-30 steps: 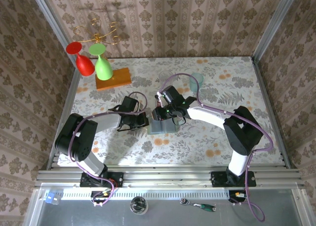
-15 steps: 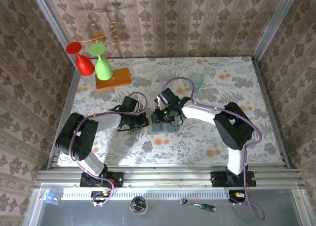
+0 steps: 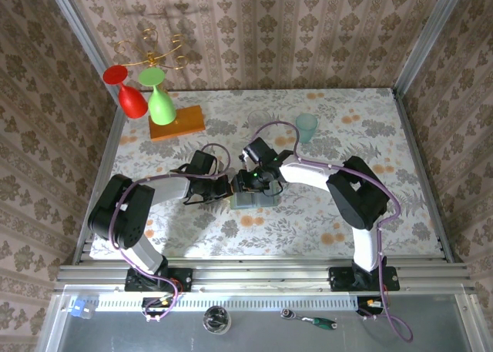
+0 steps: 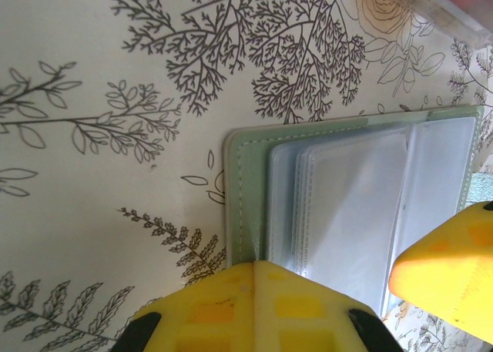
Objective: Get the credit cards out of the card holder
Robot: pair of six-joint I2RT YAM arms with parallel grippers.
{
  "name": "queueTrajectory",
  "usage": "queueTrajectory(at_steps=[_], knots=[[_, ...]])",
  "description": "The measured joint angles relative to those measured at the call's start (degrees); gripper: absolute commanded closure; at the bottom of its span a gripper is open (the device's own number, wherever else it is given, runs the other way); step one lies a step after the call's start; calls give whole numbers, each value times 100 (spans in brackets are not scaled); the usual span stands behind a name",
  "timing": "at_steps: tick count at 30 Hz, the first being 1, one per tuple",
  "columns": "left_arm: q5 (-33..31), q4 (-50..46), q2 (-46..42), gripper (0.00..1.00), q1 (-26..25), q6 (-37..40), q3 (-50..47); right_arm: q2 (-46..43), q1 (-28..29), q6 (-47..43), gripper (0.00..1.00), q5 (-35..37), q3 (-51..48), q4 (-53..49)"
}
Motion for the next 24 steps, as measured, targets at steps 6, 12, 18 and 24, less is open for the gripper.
queueTrajectory(at_steps=[6,12,18,24], knots=[[9,0,0,100,4,2,0,22,-17,48,56,2,39,-74],[9,2,0,100,4,2,-2,68,-61,116,55,7,63,-177],[9,0,0,100,4,0,-2,129,-76,133,55,22,66,-234],[9,0,0,100,4,0,0,129,-94,149,55,66,66,-328]])
